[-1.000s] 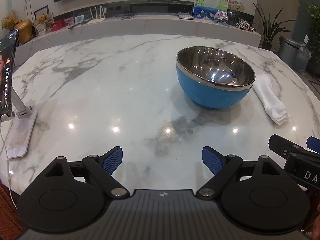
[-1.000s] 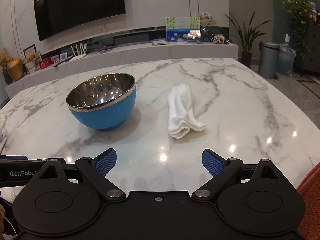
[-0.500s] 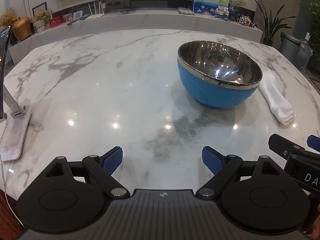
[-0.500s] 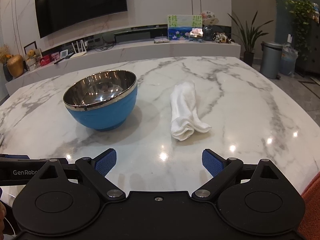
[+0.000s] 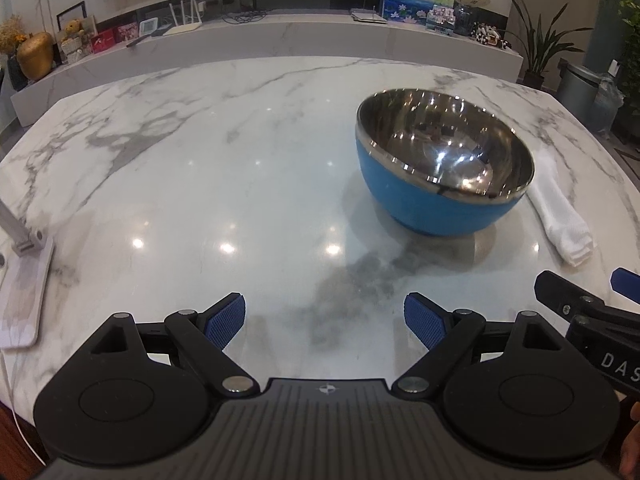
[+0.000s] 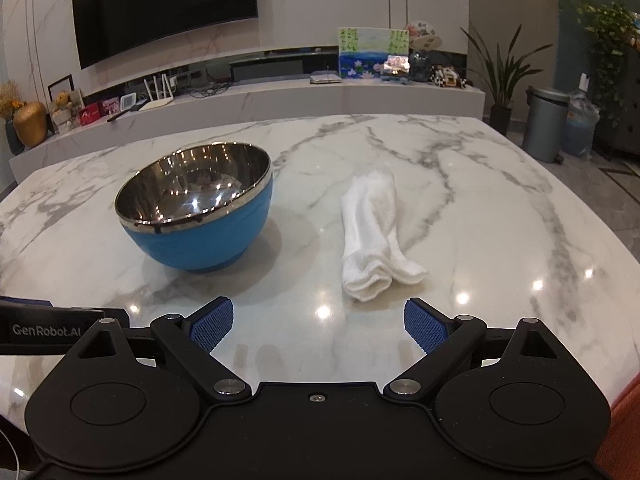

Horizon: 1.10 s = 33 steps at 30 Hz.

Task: Clean bowl
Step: 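Move the left tool to the bowl rim while the right tool approaches the white cloth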

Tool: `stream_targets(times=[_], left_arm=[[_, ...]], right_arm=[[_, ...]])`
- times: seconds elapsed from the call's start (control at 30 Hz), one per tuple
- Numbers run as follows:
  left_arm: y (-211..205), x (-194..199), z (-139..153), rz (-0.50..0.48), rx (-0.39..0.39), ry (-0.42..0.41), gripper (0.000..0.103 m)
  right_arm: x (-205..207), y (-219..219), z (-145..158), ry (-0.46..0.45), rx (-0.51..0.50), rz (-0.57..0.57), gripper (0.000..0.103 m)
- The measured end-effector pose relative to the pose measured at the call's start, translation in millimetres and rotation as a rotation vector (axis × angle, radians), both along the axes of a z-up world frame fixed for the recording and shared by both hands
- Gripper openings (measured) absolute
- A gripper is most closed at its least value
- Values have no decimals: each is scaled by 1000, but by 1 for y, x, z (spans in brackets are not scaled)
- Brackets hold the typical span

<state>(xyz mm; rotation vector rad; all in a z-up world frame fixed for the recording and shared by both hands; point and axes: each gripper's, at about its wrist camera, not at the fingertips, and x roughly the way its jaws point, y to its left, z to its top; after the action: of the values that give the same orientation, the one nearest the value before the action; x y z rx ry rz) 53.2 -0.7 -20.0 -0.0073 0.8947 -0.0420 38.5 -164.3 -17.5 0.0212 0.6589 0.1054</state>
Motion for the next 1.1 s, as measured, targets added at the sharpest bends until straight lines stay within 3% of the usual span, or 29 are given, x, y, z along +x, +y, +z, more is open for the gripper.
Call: stream_targets(times=[0.43,0.63,1.1], left_arm=[[-5,9,35,-135,-26,-4,87],[8,26,50,-127,-134,8,87],[12,78,55,-98,-123,78,87]], right_arm=[[23,-12,24,-31,4,-3,93],[41,-25,29,-28,7,-33,93],[79,-19,18,105,-63,18,74]])
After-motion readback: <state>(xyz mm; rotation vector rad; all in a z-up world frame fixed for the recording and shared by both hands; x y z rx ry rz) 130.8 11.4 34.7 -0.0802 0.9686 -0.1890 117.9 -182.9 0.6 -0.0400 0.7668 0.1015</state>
